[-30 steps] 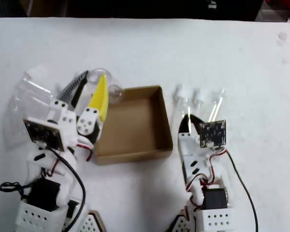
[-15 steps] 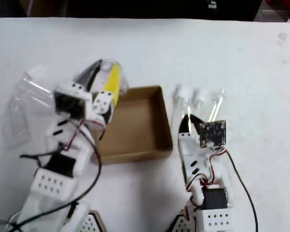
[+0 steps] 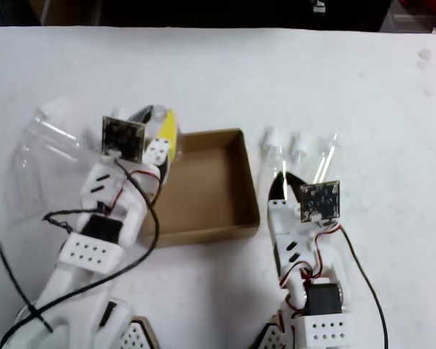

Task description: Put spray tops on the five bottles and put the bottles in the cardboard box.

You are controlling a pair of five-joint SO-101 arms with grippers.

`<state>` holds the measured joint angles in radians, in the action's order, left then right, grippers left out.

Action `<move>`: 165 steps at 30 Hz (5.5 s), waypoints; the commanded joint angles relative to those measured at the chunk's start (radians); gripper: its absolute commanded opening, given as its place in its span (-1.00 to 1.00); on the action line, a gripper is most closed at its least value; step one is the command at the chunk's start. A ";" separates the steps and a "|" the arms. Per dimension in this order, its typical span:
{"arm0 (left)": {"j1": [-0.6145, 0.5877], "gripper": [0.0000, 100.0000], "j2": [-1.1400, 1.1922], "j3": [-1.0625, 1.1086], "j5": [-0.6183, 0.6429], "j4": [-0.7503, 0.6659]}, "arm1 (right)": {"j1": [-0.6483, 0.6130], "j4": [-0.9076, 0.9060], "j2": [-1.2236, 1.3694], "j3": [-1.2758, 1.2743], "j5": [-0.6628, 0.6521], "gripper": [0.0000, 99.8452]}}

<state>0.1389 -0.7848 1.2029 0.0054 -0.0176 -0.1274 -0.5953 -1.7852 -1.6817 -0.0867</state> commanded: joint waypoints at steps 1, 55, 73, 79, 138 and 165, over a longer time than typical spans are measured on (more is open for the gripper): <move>-0.021 -0.85 0.059 -0.008 -0.009 -0.095 | -0.004 -0.002 0.001 -0.009 0.008 -0.96; -0.110 -0.85 0.288 -0.006 -0.002 -0.264 | -0.004 -0.002 0.002 -0.009 0.008 -0.96; -0.056 -0.91 0.289 -0.008 -0.009 -0.264 | -0.004 -0.002 0.002 -0.009 0.008 -0.96; -0.056 -0.94 0.289 -0.008 -0.009 -0.264 | -0.004 -0.002 0.002 -0.009 0.008 -0.96; -0.008 -0.87 0.211 0.261 -0.002 -0.723 | -0.004 -0.004 0.002 -0.009 0.008 -0.96; -0.079 -0.75 0.065 0.307 0.002 -0.644 | -0.004 -0.004 0.002 -0.009 0.008 -0.96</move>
<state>0.0867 -0.6283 1.5144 0.0054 -0.7158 -0.1274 -0.5953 -1.7852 -1.6817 -0.0867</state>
